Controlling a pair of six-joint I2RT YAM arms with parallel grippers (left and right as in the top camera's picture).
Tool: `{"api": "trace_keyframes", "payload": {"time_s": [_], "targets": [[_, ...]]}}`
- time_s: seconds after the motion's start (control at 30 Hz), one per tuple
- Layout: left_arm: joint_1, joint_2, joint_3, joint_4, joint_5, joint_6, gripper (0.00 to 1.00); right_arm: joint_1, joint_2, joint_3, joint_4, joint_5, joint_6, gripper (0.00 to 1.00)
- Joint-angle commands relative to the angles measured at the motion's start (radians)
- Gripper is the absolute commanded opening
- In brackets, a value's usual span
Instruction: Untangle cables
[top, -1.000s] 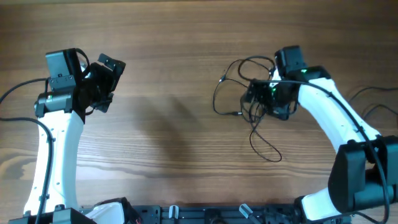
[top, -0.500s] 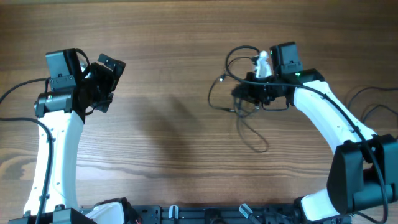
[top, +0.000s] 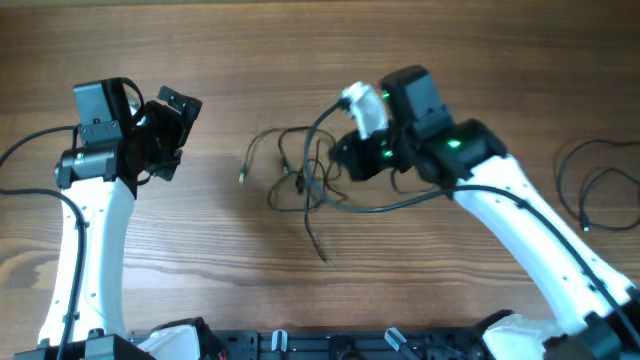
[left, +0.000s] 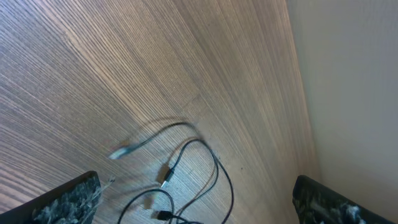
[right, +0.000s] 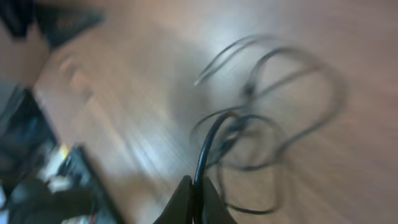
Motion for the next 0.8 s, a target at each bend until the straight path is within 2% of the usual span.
{"api": "trace_keyframes", "payload": {"time_s": [0.0,0.07,0.17,0.23,0.3,0.33,0.43,0.53,0.6,0.63,0.67,0.73,0.77], "targets": [[-0.014,0.0,0.005,-0.018,-0.009,0.006,1.0,-0.079,-0.078,0.026,0.05,0.148,0.047,0.04],[-0.036,0.0,0.0,-0.019,-0.009,0.006,1.0,-0.096,-0.076,0.024,0.055,0.153,0.047,0.05],[-0.078,0.002,0.0,-0.023,-0.01,0.006,1.0,-0.1,-0.053,0.021,0.021,0.33,0.063,0.06],[-0.104,0.004,0.0,-0.023,-0.01,0.006,1.0,-0.1,-0.033,0.021,-0.025,0.511,0.173,0.07],[-0.128,0.005,0.0,-0.023,-0.011,0.005,1.0,-0.1,-0.009,0.021,-0.1,0.675,0.342,0.13],[-0.142,0.006,0.0,-0.023,-0.014,0.005,1.0,-0.102,0.005,0.021,-0.148,0.74,0.434,0.12],[-0.174,0.013,0.0,-0.023,-0.038,0.005,1.0,-0.11,0.053,0.021,-0.268,0.825,0.6,0.12],[-0.199,0.028,0.0,-0.022,-0.052,0.005,1.0,-0.127,0.098,0.021,-0.312,0.823,0.62,0.27],[-0.214,0.04,0.0,-0.022,-0.051,0.005,1.0,-0.14,0.122,0.021,-0.334,0.823,0.629,0.29],[-0.223,0.051,0.0,-0.022,-0.051,0.005,1.0,-0.15,0.135,0.021,-0.343,0.823,0.644,0.35],[-0.231,0.059,0.0,-0.023,-0.051,0.005,1.0,-0.16,0.143,0.021,-0.348,0.821,0.647,0.42],[-0.249,0.077,-0.001,-0.022,-0.049,0.005,1.0,-0.183,0.151,0.021,-0.345,0.813,0.64,0.64],[-0.26,0.087,0.0,-0.021,-0.043,0.005,1.0,-0.193,0.152,0.021,-0.345,0.81,0.634,0.71]]}}
